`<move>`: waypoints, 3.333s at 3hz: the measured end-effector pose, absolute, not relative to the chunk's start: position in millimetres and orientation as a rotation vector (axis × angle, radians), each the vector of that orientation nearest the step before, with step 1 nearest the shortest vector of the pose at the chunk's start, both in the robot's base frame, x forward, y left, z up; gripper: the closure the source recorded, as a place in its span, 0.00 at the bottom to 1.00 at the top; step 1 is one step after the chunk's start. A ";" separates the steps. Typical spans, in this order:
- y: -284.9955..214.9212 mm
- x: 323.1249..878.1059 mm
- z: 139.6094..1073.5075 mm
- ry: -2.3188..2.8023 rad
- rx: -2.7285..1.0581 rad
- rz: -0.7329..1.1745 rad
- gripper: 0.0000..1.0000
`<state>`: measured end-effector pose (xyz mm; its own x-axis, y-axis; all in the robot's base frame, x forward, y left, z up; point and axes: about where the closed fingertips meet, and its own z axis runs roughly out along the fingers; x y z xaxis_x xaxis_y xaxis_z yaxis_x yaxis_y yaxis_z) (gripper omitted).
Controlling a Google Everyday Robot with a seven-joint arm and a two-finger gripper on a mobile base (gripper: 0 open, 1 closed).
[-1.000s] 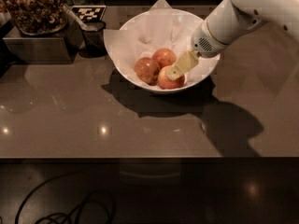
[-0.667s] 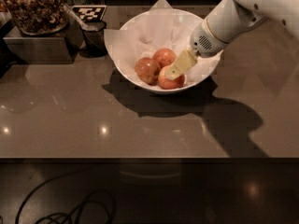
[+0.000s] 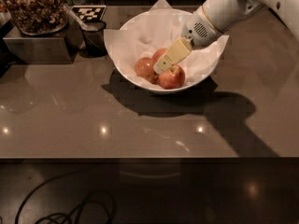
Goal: Pick apple from white bowl
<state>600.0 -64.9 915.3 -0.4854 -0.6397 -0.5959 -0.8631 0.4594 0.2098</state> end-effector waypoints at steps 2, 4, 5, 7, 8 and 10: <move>-63.5 593.7 919.7 2.250 -1.291 0.700 0.19; -78.4 596.9 909.7 2.199 -1.299 0.497 0.19; -80.1 600.8 906.8 2.175 -1.321 0.444 0.18; -80.9 605.3 894.0 2.162 -1.336 0.394 0.20; -82.2 608.6 878.6 2.179 -1.346 0.367 0.20; -81.8 616.7 854.5 2.215 -1.370 0.330 0.21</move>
Offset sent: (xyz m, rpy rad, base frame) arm -0.0081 -0.0131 0.0013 -0.0395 -0.0780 0.0114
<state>616.7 -81.8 854.5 -0.3605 -0.7612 -0.5390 -0.8853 0.4613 -0.0592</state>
